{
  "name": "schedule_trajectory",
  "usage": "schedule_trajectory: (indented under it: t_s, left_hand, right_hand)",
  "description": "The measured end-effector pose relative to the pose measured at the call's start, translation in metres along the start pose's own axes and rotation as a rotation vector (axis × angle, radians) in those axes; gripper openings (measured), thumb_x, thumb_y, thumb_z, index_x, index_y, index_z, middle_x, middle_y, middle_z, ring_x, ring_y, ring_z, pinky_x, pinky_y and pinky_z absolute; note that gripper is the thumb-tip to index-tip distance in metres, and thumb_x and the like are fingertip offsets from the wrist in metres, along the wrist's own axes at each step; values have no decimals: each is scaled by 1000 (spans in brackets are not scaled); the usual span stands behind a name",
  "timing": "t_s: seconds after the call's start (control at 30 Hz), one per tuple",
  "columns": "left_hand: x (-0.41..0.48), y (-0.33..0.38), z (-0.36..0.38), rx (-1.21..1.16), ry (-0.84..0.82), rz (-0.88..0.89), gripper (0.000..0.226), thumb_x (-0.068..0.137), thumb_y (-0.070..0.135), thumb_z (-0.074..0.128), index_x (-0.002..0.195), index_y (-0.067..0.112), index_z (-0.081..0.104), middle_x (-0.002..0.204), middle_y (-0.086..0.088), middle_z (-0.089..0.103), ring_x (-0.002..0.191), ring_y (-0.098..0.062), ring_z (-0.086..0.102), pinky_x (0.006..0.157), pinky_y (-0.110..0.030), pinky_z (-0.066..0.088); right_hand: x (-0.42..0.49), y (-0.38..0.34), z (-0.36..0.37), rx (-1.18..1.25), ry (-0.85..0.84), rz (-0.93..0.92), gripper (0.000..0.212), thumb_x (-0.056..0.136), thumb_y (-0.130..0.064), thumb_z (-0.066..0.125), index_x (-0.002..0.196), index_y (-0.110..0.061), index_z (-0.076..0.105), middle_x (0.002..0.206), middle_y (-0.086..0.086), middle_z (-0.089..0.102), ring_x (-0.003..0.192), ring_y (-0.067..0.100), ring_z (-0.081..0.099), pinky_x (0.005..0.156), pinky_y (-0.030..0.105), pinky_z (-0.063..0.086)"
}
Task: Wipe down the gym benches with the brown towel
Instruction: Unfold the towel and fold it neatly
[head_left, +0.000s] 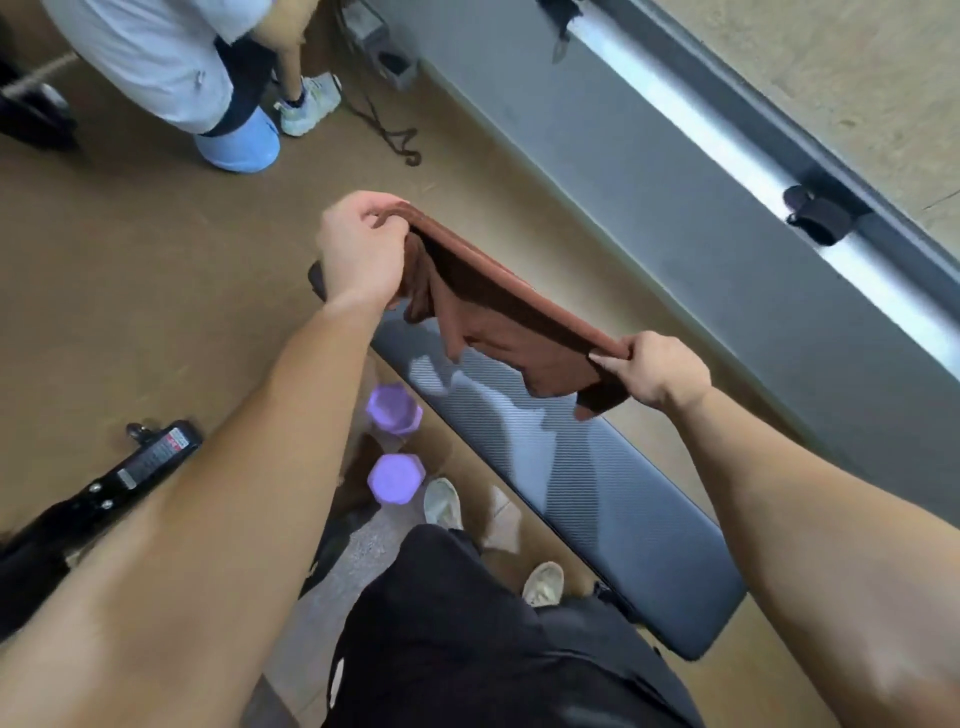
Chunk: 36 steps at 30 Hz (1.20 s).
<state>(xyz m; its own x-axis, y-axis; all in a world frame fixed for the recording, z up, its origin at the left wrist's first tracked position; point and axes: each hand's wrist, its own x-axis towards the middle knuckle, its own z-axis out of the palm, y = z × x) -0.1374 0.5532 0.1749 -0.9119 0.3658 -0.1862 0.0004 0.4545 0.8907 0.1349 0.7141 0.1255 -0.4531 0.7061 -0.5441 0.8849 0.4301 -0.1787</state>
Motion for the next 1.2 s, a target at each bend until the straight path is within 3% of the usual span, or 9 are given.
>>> schedule_trajectory:
  t_s: [0.07,0.17,0.37,0.5,0.63,0.73,0.9,1.0,1.2]
  left_hand:
    - [-16,1,8,65,35,-38,20,74,26,57,77,39,72,83,21,73,90,-6,69,97,-34,52]
    - [-44,5,26,148,95,-56,19,77,31,59,88,26,74,91,8,74,94,-16,68,94,-35,54]
    - [-92,6,51,489,21,-136,36,77,51,64,71,16,63,83,-4,66,93,-32,64,72,-34,48]
    - [-120,12,57,633,-66,-237,58,76,63,60,106,15,66,105,-8,66,100,-34,63,79,-37,48]
    - [-146,10,66,459,-214,-360,56,74,56,69,107,10,65,103,-5,67,92,-29,63,81,-34,53]
    - [-167,12,76,292,-281,-454,19,80,28,71,79,13,60,76,-5,57,61,-21,49,51,-24,36]
    - [-178,19,69,74,-177,-544,15,81,9,64,71,16,54,35,3,48,23,-9,36,33,-8,22]
    - [-188,20,66,14,-147,-518,5,81,13,64,84,15,60,60,-2,55,36,-12,44,32,-9,26]
    - [-213,14,89,185,-252,-463,28,77,20,58,97,4,69,84,-13,69,69,-31,65,46,-25,49]
  right_hand:
    - [-13,21,-6,41,29,2,43,86,-66,59,73,-25,61,70,-5,59,78,29,61,70,35,50]
    - [-36,53,-15,113,42,-9,40,84,-60,68,73,-21,62,71,-1,64,74,27,61,67,35,50]
    - [-77,128,-20,13,0,68,11,75,-12,76,84,-14,69,84,8,70,85,31,65,69,31,49]
    - [-99,171,-20,-46,81,130,12,88,-34,70,83,-23,66,88,3,68,83,27,60,72,34,51]
    - [-119,196,-14,-20,170,204,35,97,-52,49,81,-23,62,87,4,67,85,30,62,71,36,48]
    - [-128,207,-9,-73,240,229,46,98,-55,39,85,-21,66,92,8,67,98,35,60,76,39,45]
    - [-139,232,-2,54,184,219,61,86,-75,47,68,-18,60,74,3,66,74,29,61,63,33,45]
    - [-150,232,3,82,201,222,67,84,-80,45,64,-17,58,72,4,65,75,31,60,65,35,48]
    - [-160,213,15,322,22,317,71,90,-74,35,77,-11,66,88,12,69,89,35,64,81,38,52]
